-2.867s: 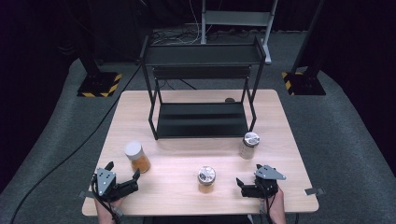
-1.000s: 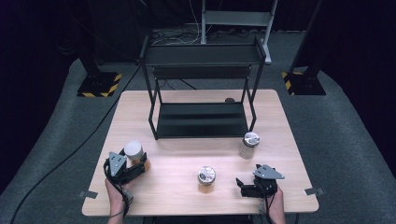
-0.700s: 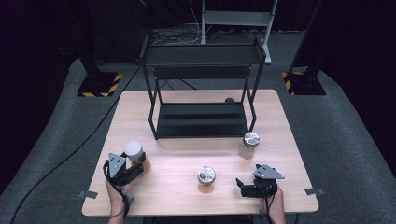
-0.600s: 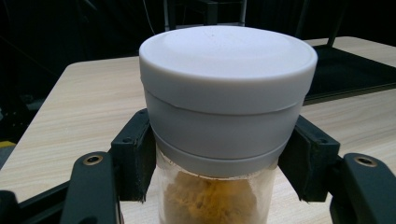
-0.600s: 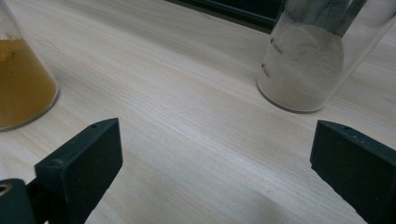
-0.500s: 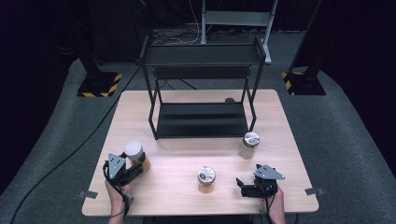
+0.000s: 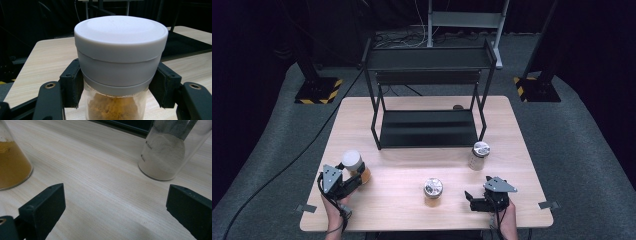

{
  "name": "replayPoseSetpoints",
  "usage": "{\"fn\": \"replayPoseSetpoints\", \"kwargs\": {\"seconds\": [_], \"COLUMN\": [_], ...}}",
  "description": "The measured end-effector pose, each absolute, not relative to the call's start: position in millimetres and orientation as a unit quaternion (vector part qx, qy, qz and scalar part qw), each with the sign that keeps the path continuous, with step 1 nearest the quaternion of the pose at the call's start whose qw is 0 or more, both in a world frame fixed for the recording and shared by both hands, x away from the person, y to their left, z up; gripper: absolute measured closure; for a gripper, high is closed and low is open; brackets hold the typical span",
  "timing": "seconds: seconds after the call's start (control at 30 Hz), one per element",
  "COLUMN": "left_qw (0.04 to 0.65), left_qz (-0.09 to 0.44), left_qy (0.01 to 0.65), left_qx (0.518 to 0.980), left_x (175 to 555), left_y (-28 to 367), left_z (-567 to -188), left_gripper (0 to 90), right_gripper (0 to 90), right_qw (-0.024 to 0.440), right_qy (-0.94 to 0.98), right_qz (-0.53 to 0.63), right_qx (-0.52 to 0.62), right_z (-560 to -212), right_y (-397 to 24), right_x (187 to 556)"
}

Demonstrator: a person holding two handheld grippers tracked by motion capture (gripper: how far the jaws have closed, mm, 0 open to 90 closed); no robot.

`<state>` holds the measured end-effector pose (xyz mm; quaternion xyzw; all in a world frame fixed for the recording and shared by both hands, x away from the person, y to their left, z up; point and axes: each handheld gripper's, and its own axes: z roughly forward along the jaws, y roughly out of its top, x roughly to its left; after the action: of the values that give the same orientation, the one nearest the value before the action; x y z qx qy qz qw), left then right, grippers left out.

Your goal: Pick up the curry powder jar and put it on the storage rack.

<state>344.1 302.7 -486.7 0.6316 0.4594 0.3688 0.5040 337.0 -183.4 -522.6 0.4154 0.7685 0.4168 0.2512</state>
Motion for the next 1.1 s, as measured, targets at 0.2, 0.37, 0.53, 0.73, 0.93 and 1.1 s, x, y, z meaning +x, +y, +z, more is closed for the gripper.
{"fn": "replayPoseSetpoints", "kwargs": {"seconds": [0.2, 0.37, 0.53, 0.73, 0.93, 1.1], "left_qw": [0.502, 0.5, 0.5, 0.503, 0.503, 0.505], "left_qz": [0.37, 0.368, 0.365, 0.366, 0.364, 0.362], "left_qy": [0.455, 0.451, 0.448, 0.439, 0.434, 0.429], "left_qx": [0.636, 0.641, 0.645, 0.649, 0.653, 0.656], "left_x": [342, 341, 341, 339, 340, 339], "left_y": [303, 301, 299, 296, 293, 289], "left_z": [-482, -479, -477, -473, -471, -470], "left_gripper": [35.2, 35.1, 35.1, 35.1, 35.1, 35.1], "right_gripper": [1.6, 1.7, 1.6, 1.6, 1.6, 1.6], "right_qw": [0.25, 0.252, 0.249, 0.249, 0.25, 0.249], "right_qy": [0.77, 0.769, 0.77, 0.772, 0.772, 0.774], "right_qz": [0.416, 0.416, 0.416, 0.415, 0.414, 0.413], "right_qx": [0.414, 0.415, 0.414, 0.412, 0.413, 0.411], "right_z": [-523, -523, -523, -523, -523, -523], "right_y": [-183, -183, -183, -183, -183, -182], "right_x": [337, 337, 337, 337, 337, 337]}}
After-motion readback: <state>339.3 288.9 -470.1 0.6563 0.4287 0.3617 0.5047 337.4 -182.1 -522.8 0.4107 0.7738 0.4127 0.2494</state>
